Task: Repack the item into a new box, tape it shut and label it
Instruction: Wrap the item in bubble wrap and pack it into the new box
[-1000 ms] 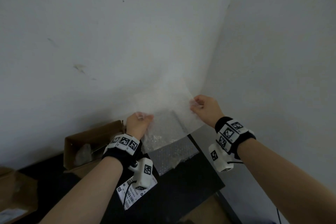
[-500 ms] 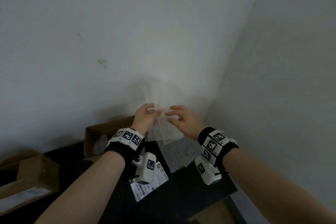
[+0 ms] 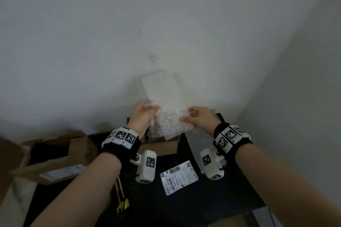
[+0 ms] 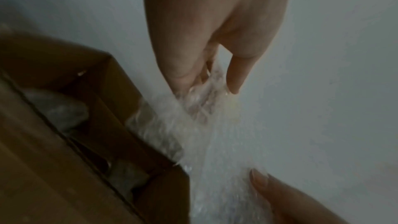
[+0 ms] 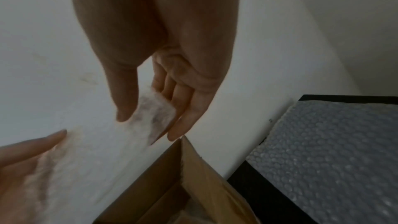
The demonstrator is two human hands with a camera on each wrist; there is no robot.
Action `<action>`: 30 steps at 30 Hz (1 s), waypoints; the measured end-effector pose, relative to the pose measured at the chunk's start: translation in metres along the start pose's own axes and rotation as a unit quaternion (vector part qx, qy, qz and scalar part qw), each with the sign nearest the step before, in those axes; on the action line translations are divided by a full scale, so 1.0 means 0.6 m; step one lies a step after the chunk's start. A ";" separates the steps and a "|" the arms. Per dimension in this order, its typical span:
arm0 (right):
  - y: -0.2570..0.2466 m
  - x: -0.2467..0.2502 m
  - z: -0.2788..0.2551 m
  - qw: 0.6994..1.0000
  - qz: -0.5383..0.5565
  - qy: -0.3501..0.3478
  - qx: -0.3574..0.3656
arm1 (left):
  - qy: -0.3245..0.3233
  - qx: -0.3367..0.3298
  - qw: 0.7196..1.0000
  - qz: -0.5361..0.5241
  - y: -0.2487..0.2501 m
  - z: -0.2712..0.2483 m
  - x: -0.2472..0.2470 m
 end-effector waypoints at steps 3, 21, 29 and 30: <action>-0.028 -0.022 0.004 0.998 -0.048 0.027 0.032 | 0.038 -0.010 0.998 0.040 0.015 -0.003 0.037; -0.051 -0.076 0.054 0.971 -0.185 0.151 -0.016 | 0.064 -0.044 0.986 0.150 0.013 -0.043 0.137; -0.012 -0.111 0.067 0.933 -0.334 0.114 0.067 | 0.129 -0.094 0.935 0.316 -0.014 -0.046 0.166; -0.006 -0.114 0.068 0.926 -0.352 0.113 0.076 | 0.131 -0.090 0.936 0.315 -0.015 -0.046 0.167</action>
Point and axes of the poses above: each hand's wrist, its own z-axis towards the middle knuckle, its own x-axis out of the back of the hand, y = z × x, the point moved 1 cm from there along z, towards the middle knuckle, and after that the axes turned 12 degrees about -z, right-handed, at the moved point
